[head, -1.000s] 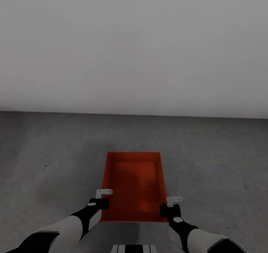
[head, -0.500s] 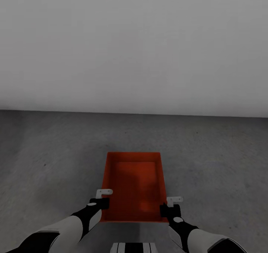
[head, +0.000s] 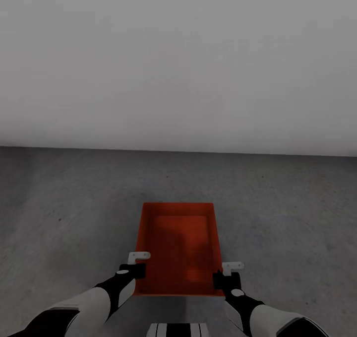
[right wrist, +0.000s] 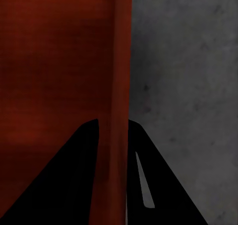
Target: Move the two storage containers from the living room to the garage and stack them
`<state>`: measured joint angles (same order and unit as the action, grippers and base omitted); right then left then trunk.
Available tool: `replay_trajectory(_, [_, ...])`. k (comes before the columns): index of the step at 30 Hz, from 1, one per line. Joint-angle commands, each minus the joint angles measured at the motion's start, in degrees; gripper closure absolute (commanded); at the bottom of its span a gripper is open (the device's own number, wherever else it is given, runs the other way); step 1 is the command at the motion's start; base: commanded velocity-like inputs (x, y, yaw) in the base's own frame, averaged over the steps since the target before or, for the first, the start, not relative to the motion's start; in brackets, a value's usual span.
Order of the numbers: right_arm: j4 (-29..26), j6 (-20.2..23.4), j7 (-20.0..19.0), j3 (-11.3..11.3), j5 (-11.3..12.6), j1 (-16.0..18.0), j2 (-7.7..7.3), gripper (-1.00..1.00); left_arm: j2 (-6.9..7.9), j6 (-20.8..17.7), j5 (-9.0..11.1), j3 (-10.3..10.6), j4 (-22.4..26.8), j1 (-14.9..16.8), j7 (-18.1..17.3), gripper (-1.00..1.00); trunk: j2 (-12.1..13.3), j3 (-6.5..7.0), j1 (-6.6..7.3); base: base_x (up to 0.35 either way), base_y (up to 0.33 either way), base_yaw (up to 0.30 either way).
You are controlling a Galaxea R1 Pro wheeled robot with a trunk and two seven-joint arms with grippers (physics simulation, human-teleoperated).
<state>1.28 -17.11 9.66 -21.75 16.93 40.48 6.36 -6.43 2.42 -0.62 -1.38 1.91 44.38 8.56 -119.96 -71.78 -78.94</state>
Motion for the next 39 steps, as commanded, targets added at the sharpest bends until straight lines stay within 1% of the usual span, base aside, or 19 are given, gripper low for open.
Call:
replay_trajectory(1, [-0.14,-2.48,-0.08,3.03,-1.06,0.05,0.05,1.0,2.47,0.22,0.01,-1.97,-0.16,0.0,0.67,1.0,-0.01,-0.03,0.01,0.0,0.0,0.0])
replay_trajectory(8, [-0.14,-2.49,-0.08,3.03,-1.11,0.05,0.05,1.0,2.47,0.22,0.0,-2.01,-0.16,0.0,0.67,1.0,-0.01,-0.03,0.01,0.0,0.0,0.0])
replay_trajectory(9, [-0.14,-2.49,-0.08,3.03,-1.11,0.06,0.05,1.0,2.47,0.22,0.03,-2.02,-0.16,0.0,0.67,-1.0,-0.01,-0.03,0.01,0.0,0.0,0.0])
replay_trajectory(10, [-0.14,-2.49,-0.08,3.03,-1.11,0.06,0.05,-1.0,2.47,0.18,0.18,-2.04,-0.16,0.0,0.67,-1.0,-0.01,-0.03,0.01,0.0,0.0,0.0])
replay_trajectory(39, [-0.14,-2.47,-0.08,3.03,-1.02,0.04,0.1,-1.0,2.47,0.22,0.09,-2.05,-0.14,0.0,0.4,-1.0,-0.01,-0.03,0.01,0.0,0.0,0.0])
